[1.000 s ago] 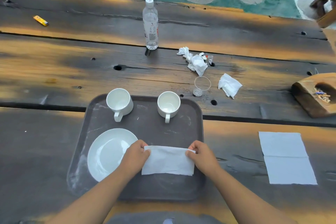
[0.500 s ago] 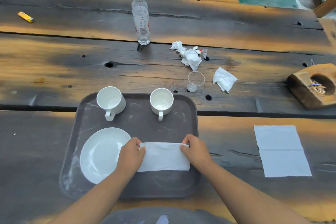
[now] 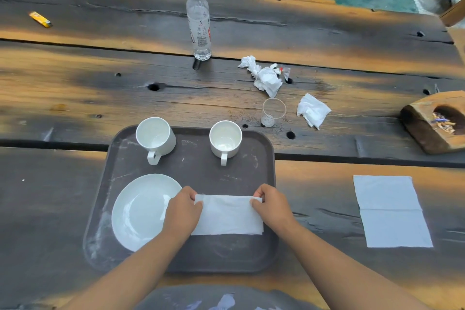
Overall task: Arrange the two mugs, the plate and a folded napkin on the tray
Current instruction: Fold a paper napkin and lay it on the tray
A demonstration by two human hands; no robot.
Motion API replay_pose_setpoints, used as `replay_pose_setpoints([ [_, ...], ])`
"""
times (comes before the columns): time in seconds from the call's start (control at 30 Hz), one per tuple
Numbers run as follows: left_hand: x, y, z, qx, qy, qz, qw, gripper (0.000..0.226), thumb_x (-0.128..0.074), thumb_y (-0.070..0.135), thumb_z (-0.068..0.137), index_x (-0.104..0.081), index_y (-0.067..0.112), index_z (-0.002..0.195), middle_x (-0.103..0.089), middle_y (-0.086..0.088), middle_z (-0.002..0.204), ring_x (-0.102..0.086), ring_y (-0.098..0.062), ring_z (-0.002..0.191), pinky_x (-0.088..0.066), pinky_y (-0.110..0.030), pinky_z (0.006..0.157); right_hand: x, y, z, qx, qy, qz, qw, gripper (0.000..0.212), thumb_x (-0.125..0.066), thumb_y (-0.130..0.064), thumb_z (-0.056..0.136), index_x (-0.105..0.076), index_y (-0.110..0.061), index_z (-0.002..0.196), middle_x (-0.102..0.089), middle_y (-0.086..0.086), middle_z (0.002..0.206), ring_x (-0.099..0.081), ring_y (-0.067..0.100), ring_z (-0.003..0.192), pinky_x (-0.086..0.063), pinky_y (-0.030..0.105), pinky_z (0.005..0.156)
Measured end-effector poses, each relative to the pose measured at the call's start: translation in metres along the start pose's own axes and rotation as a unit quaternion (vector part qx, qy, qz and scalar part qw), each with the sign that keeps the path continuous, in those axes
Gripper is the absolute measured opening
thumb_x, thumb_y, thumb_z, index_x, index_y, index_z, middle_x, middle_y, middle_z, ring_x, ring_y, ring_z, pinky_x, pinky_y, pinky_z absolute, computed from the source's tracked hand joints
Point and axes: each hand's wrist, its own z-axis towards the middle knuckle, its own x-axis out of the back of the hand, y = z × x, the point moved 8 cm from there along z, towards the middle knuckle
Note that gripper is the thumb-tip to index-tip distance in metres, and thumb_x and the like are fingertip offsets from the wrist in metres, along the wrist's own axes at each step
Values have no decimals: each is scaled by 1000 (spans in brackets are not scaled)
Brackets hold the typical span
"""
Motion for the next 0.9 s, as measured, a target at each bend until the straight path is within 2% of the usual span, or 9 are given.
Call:
replay_pose_setpoints([
  [0.1,4,-2,-1,10,3,-7,1000,3,-59,12,89,-58,14,89,-62,-2,74,-57,-23,74,-45,-32,62,4,1,0,5,6,4,1000,17,-63,-20,96,-56,-24,81,-62,-4,80,-57,11,75,-42,22,58],
  [0.17,10,-4,-3,17,7,-28,999,8,-57,10,87,-58,17,86,-65,-3,75,-61,-27,78,-49,-33,65,9,1,-1,10,10,6,1000,16,-64,-19,94,-58,-23,80,-63,-2,78,-59,13,74,-47,28,62],
  [0.27,18,-5,-8,19,2,-53,998,9,-59,10,85,-58,19,84,-69,-6,76,-67,-29,78,-55,-42,73,16,2,-4,11,11,7,1000,14,-61,-15,92,-60,-21,80,-67,-1,78,-65,18,78,-54,32,67],
  [0.37,25,-2,-13,10,2,-52,999,7,-63,12,84,-58,16,86,-71,-9,79,-71,-31,78,-57,-47,78,24,2,-7,21,21,4,1000,13,-60,-15,91,-60,-21,80,-66,-3,74,-63,15,72,-49,28,61],
  [0.47,28,7,-20,-34,10,14,999,5,-57,12,90,-59,17,89,-70,-7,82,-68,-31,83,-57,-47,78,29,1,-14,36,30,-4,999,11,-59,-17,92,-60,-21,82,-67,-3,76,-61,12,71,-46,25,58],
  [0.77,-6,57,-43,-138,-21,179,974,9,-52,18,96,-55,13,104,-68,-4,94,-64,-28,90,-55,-39,79,31,4,-35,72,28,-40,996,4,-57,-19,96,-61,-16,95,-68,0,92,-65,21,87,-58,39,78],
  [0.9,-42,86,-55,-178,-43,233,955,12,-49,23,96,-55,16,105,-67,-1,100,-62,-26,92,-53,-37,79,48,31,-40,75,33,-54,995,5,-56,-22,95,-59,-20,98,-70,2,106,-65,26,99,-49,33,78],
])
